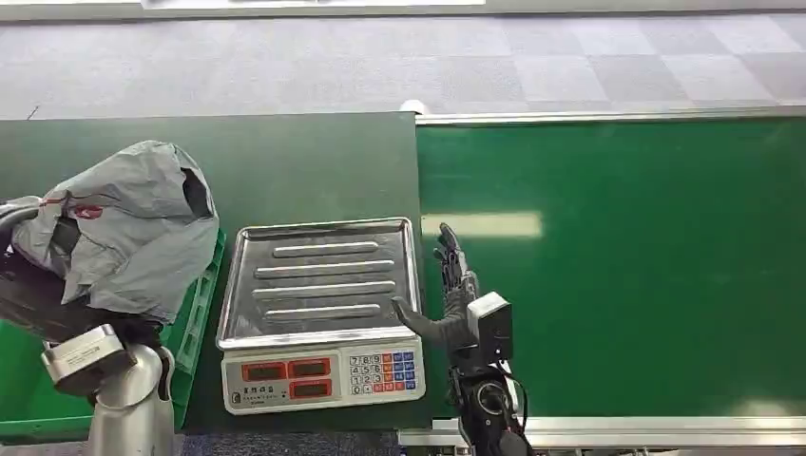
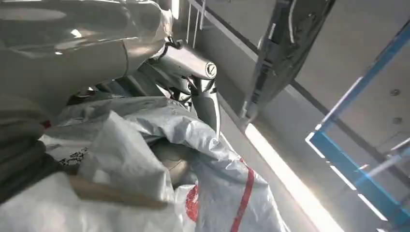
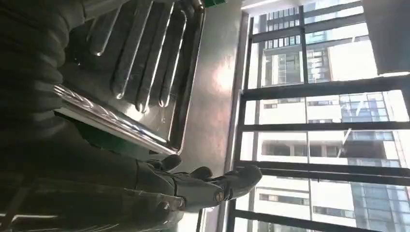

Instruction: Moved the parcel from conveyor to table for the left to box.

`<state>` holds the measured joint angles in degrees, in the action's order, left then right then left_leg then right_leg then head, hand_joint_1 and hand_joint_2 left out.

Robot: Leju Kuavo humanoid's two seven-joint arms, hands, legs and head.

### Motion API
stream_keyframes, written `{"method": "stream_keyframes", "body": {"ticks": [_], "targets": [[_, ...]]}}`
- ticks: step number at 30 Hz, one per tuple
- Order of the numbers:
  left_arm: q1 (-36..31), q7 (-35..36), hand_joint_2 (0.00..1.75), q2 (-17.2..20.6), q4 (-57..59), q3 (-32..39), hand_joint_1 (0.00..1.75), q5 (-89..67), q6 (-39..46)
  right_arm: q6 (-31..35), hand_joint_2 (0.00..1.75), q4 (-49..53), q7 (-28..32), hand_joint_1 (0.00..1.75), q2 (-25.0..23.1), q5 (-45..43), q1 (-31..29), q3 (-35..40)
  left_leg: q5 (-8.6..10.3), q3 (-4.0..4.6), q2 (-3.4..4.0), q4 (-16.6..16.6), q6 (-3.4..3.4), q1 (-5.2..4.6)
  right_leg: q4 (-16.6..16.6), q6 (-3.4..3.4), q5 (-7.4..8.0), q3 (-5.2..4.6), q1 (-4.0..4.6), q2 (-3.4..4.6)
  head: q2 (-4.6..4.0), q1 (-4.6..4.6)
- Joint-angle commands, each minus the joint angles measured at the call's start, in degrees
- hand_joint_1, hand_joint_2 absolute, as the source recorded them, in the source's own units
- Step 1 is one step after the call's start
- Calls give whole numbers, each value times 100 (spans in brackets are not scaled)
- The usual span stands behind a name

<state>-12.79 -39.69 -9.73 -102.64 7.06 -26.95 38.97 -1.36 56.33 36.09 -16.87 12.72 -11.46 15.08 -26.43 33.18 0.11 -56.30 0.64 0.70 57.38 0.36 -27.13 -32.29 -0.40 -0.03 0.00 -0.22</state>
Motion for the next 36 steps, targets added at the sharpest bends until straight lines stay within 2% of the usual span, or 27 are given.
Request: {"method": "stream_keyframes", "body": {"ticks": [1,3,4,7,9,10,11,12,18,25,31,32,34,35,36], "targets": [[-1036,145,175,731,2554,1713,175,501,103,-10,175,-745,-44,0,126,-43,-83,211,2,-19,-2,13,-1,-7,-6,0,-1,18,-7,-2,0,0],[-1253,60,175,997,3352,1959,169,854,92,1,175,-845,-44,0,141,-80,-58,258,6,-23,1,19,1,-8,-10,-3,2,22,-8,0,0,5],[-1344,74,175,1141,3820,2066,173,1072,93,33,175,-894,-30,0,162,-104,-21,297,12,-30,2,30,3,-6,-20,-7,9,27,-5,3,0,2],[-1573,95,175,1349,4839,2155,171,1247,72,119,175,-956,29,0,226,-163,63,365,12,-33,6,31,4,-4,-19,-8,6,25,-3,2,0,0],[-1628,126,175,1379,5073,2124,148,1226,76,138,175,-960,39,0,250,-180,89,364,6,-23,-1,15,1,-1,-10,-3,-1,17,-1,-6,0,-2],[-1680,190,175,1410,5259,2044,124,1235,-13,154,175,-954,49,0,273,-203,114,368,10,-28,-4,24,1,2,-20,-4,1,24,3,-11,0,0],[-1704,229,175,1408,5303,2016,14,1212,-14,166,175,-951,54,0,279,-211,123,360,7,-21,-3,17,0,3,-15,-2,-1,19,3,-10,0,0],[-1704,229,175,1408,5303,2016,0,1212,-14,166,175,-951,54,0,279,-211,123,360,5,-16,0,11,-1,3,-8,-1,-3,13,3,-7,0,0],[-1843,344,175,1394,5369,1945,0,1203,13,174,175,-849,54,0,264,-218,175,355,5,0,-3,5,0,1,-6,-2,-3,4,1,-11,0,2],[-1709,155,175,1332,4994,2087,0,1630,-147,153,175,-943,42,0,234,-210,131,348,4,-4,2,9,2,2,-10,-5,-1,6,3,-3,0,2],[-1342,-31,175,1113,3977,2140,0,2162,-339,133,175,-976,39,0,219,-193,132,364,-3,-10,11,8,-5,4,-16,0,-2,12,5,6,0,2],[-1076,-31,175,978,3201,2055,0,2364,-406,133,175,-977,39,0,213,-181,137,368,-1,-1,9,3,-2,5,-10,0,-1,5,6,4,0,2],[-1076,-31,175,978,3201,2055,0,2364,-406,133,175,-977,39,0,213,-181,137,368,-3,1,13,1,-2,6,-10,0,-1,1,7,7,0,2],[-843,-31,175,868,2481,1921,0,2470,-413,129,175,-981,39,0,203,-174,133,362,-2,-2,9,4,-4,3,-12,0,-2,6,4,3,0,2],[-784,-31,175,837,2326,1884,0,2488,-393,129,175,-982,38,0,198,-170,125,361,-1,5,10,0,0,5,-6,-1,-1,-3,6,4,0,2]]}}
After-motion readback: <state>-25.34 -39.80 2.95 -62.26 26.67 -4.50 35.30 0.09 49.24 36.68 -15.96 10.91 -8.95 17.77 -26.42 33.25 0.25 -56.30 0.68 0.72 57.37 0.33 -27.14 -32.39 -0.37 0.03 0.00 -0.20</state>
